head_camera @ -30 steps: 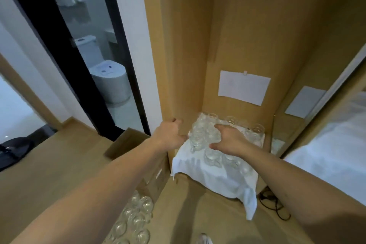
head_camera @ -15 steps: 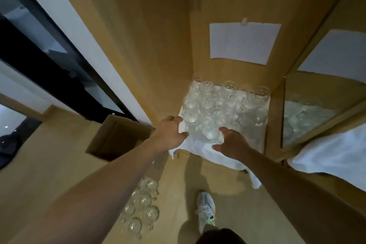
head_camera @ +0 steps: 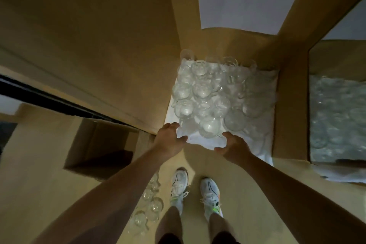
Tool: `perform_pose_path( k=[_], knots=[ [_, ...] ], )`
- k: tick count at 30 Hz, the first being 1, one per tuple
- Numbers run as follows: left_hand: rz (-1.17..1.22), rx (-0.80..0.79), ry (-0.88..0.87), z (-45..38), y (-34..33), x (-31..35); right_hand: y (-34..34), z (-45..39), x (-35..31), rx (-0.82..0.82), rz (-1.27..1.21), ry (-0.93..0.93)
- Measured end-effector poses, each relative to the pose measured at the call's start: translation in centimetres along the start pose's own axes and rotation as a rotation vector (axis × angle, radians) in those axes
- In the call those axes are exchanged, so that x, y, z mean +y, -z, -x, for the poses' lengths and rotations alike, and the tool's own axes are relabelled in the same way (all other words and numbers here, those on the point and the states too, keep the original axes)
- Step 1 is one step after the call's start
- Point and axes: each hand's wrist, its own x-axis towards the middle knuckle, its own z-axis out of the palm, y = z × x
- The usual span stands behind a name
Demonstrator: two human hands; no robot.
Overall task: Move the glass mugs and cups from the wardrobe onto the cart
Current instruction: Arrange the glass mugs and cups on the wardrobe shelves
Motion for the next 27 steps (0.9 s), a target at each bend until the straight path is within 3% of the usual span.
perform_pose_path(
  k=[10, 18, 22, 27],
  knots=[
    [0.252, -0.037, 0.283, -11.2, -5.7, -3.6, -5.5, -7.9, 1.8, 0.027, -0.197, -0.225],
    [0.479, -0.142, 0.365, -16.2, -8.8, -5.9, -7.8, -12.0, 2.2, 0.13, -0.319, -0.28],
    [0.843, -0.307, 0.487, -17.5, -8.9, -6.7, -7.8, -13.0, 2.5, 0.094, -0.471, -0.368],
    [0.932, -0.354, 0.498, -18.0, -9.2, -7.4, -8.3, -13.3, 2.3, 0.014, -0.615, -0.414]
  ],
)
